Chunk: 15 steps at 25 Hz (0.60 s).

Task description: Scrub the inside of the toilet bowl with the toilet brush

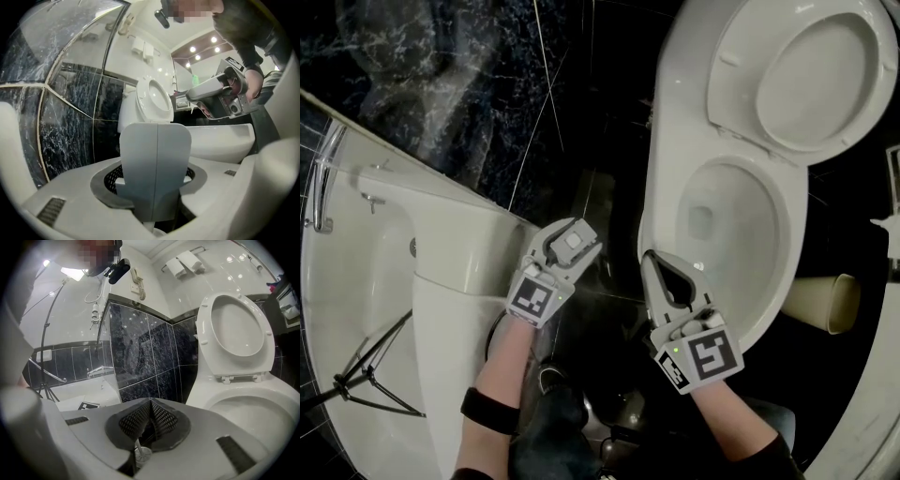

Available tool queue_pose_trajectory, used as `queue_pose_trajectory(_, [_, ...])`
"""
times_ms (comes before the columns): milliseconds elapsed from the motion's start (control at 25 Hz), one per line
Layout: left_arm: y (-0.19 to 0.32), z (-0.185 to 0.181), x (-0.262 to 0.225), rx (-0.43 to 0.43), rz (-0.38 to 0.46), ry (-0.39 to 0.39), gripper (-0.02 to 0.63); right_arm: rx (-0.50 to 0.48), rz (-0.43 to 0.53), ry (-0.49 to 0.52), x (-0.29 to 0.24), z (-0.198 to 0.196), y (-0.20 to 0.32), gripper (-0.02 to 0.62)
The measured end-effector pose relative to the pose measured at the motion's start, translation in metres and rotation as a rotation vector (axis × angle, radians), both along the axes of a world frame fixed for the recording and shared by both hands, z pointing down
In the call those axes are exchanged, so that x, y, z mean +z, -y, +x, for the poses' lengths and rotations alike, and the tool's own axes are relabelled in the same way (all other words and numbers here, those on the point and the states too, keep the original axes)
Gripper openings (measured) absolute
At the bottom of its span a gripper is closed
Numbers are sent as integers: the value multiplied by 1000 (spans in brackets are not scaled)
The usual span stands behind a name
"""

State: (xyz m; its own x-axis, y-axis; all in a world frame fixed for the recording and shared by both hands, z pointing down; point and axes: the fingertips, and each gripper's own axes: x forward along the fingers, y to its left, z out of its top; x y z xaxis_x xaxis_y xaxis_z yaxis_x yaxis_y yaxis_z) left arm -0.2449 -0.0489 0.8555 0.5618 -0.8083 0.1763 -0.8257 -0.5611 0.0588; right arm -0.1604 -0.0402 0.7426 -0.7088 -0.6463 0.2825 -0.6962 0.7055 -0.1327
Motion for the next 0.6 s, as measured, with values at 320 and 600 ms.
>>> queue_pose_trajectory(320, [-5, -5, -41, -31, -20, 19, 241, 0, -69, 22, -26, 0, -8, 6])
queue_pose_trajectory(600, [-11, -13, -128, -95, -30, 22, 240, 3, -79, 20, -88, 5, -14, 6])
